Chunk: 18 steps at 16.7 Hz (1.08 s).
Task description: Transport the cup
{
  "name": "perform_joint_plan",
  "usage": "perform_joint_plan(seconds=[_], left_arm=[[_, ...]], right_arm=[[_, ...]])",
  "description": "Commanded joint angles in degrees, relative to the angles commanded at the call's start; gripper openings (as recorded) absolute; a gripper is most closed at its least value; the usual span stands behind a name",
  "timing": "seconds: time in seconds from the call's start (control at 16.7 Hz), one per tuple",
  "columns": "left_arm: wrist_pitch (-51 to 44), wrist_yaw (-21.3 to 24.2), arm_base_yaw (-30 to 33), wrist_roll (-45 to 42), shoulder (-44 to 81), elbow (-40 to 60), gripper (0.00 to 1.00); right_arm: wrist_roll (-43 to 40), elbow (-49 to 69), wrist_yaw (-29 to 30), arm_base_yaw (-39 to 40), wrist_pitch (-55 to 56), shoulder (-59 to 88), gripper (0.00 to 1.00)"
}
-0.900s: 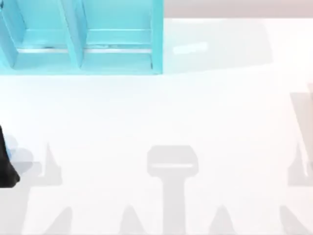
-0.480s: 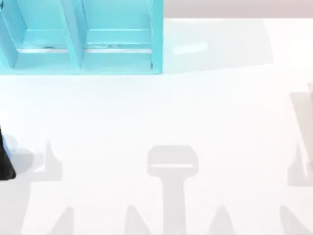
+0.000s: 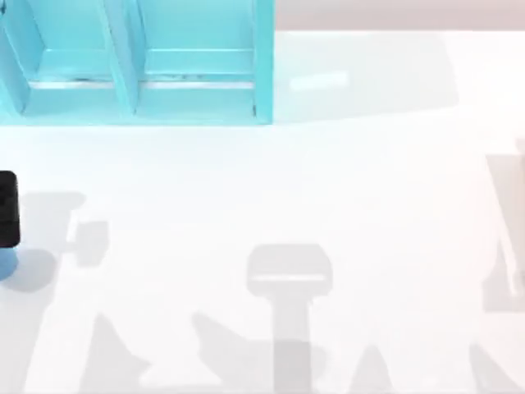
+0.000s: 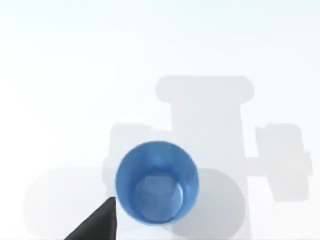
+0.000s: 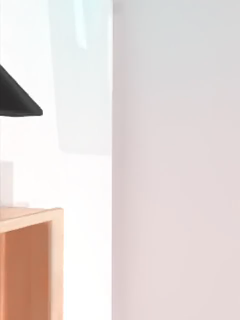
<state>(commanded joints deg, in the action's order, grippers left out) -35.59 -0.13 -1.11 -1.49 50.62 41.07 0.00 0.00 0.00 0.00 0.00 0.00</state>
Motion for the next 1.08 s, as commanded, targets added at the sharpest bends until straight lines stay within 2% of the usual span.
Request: perform_joint_plan(seconds=[0.3, 0.6, 0.78, 1.08], left_arm=[[-17.76, 0.04, -0.41, -0.83, 25.70, 20.25, 1.00], [-30.57, 0.10, -0.67, -1.45, 44.05, 34.99, 1.00], [-34.39, 0.12, -0.74, -1.65, 49.31, 39.32, 1.00], [-34.70, 0.12, -0.47, -1.65, 49.71, 39.69, 1.00]], right_arm=[[0.00, 0.00, 0.00, 0.00, 0.00, 0.00, 1.00], [0.00, 0.00, 0.00, 0.00, 0.00, 0.00, 1.00], [0.00, 0.00, 0.00, 0.00, 0.00, 0.00, 1.00], [0.00, 0.00, 0.00, 0.00, 0.00, 0.00, 1.00]])
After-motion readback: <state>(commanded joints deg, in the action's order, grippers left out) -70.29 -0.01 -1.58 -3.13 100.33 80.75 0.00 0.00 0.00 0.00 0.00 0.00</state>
